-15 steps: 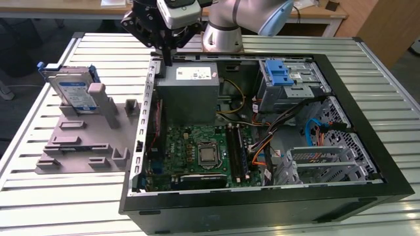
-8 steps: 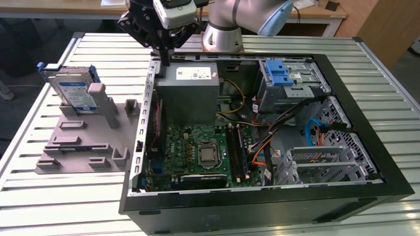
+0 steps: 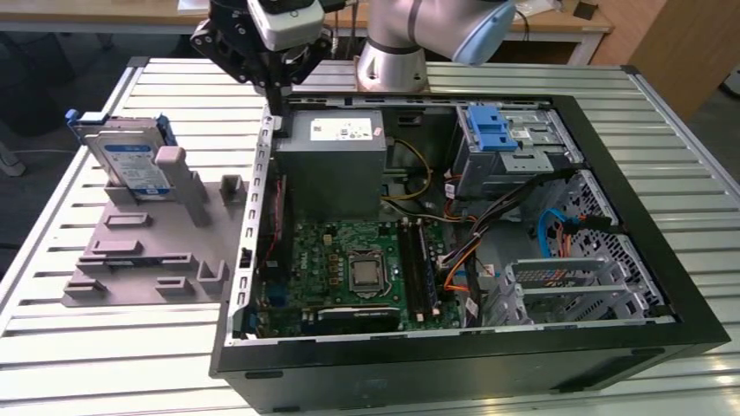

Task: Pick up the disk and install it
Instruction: 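Reach for the disk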

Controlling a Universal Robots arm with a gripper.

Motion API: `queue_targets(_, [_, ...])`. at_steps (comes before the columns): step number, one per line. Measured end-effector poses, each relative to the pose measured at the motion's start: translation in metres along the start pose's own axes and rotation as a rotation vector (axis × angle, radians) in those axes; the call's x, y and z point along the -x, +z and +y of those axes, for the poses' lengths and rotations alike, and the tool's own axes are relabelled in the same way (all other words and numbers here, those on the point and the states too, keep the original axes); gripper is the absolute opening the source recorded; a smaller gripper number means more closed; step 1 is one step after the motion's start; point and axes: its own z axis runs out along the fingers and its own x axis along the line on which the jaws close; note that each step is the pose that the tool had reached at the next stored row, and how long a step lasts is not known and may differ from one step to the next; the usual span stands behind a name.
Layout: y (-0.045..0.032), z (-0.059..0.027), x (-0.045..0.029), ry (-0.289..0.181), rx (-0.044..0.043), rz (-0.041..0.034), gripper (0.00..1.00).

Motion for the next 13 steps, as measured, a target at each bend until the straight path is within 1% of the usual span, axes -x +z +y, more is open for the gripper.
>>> queue_targets(7, [0.0001, -0.0004, -0.0125, 0.0, 0.0, 0.0001, 0.11])
queue_targets(13, [0.0001, -0.0008, -0.0213, 0.0, -0.0001, 0.0005, 0.11])
